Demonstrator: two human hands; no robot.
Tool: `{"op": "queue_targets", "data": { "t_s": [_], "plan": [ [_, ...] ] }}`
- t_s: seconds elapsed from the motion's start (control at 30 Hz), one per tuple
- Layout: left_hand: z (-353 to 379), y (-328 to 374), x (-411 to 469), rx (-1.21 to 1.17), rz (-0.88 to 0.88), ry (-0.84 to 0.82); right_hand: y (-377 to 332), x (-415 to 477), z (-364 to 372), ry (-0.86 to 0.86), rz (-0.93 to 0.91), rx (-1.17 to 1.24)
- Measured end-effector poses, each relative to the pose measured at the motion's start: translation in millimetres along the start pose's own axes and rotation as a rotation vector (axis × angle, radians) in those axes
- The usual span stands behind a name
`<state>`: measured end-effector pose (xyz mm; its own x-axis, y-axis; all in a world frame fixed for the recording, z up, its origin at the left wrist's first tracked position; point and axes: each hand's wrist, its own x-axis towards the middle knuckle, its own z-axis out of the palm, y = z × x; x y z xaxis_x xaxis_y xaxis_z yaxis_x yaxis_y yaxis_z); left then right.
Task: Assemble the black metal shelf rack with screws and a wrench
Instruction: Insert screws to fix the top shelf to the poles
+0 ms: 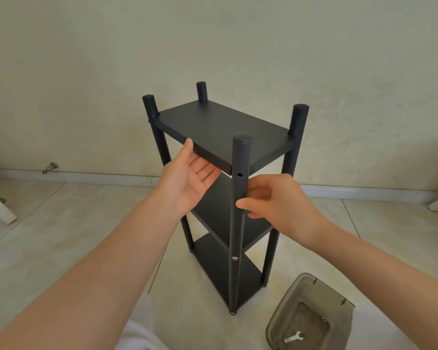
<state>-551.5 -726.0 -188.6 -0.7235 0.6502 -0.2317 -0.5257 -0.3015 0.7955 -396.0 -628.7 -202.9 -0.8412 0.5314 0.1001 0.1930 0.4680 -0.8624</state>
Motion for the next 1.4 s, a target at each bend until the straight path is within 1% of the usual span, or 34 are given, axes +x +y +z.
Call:
{"op": "queue_targets", "data": {
  "t_s": [0.1,0.17,0.3,0.37,0.43,0.5,0.53,0.6,0.67,0.7,0.8,0.9,1.0,1.07,1.13,1.23,1.3,1.4],
  "plan": [
    [0.4,-1.7,-0.2,-0.012,-0.021,-0.012,1.3,3.1,0.4,-0.002,0.001,0.019],
    [1.0,-3.5,-3.3,0.02,-0.043,-0.047,1.8,4.8,-0.1,-0.004,-0.006,0.021],
    [5.8,-13.5,-13.5,0.218,-0.058,-0.184,3.5,6.0,-0.7,0.016,-0.005,0.038],
    [8.5,-16.2,-16.9,0.248,-0.03,-0.194,2.3,6.6,-3.3,0.011,0.025,0.04],
    [9.8,-14.9,-19.0,0.239,-0.01,-0.186,1.6,6.7,-10.1,-0.058,0.083,-0.011],
    [9.4,-12.5,-20.0,0.239,-0.007,-0.19,4.2,7.9,-20.8,-0.114,0.113,-0.176],
    [8.7,-11.2,-20.3,0.236,-0.014,-0.196,6.5,8.9,-27.4,-0.084,0.11,-0.267],
    [6.1,-8.1,-20.2,0.234,-0.039,-0.213,12.5,11.9,-42.0,0.08,0.116,-0.412],
    [4.4,-4.1,-20.9,0.247,-0.064,-0.232,20.7,17.1,-55.2,0.222,0.178,-0.491],
    [3.8,-2.4,-21.3,0.25,-0.071,-0.24,24.6,19.8,-59.9,0.254,0.222,-0.497],
    [2.2,-0.7,-21.1,0.246,-0.073,-0.251,34.8,23.9,-67.1,0.244,0.296,-0.425],
    [-0.6,-0.3,-18.4,0.246,-0.054,-0.236,36.8,25.6,-65.3,0.15,0.223,-0.239],
    [-4.1,2.3,-12.7,0.207,-0.019,-0.21,32.9,27.7,-62.2,0.159,0.118,-0.119],
    [-6.0,6.4,-8.4,0.201,0.002,-0.184,29.1,27.4,-61.7,0.159,0.111,-0.081],
    [-8.0,12.5,-4.5,0.216,0.007,-0.156,25.9,24.2,-60.1,0.088,0.13,-0.027],
    [-10.4,22.2,-0.7,0.212,-0.004,-0.072,22.6,18.0,-53.5,0.018,0.091,-0.052],
    [-11.8,27.3,0.4,0.2,-0.021,-0.022,19.6,14.3,-47.1,0.016,0.052,-0.102],
    [-14.7,33.2,4.7,0.204,-0.025,0.012,14.0,8.3,-38.9,0.035,0.046,-0.125]
  ]
}}
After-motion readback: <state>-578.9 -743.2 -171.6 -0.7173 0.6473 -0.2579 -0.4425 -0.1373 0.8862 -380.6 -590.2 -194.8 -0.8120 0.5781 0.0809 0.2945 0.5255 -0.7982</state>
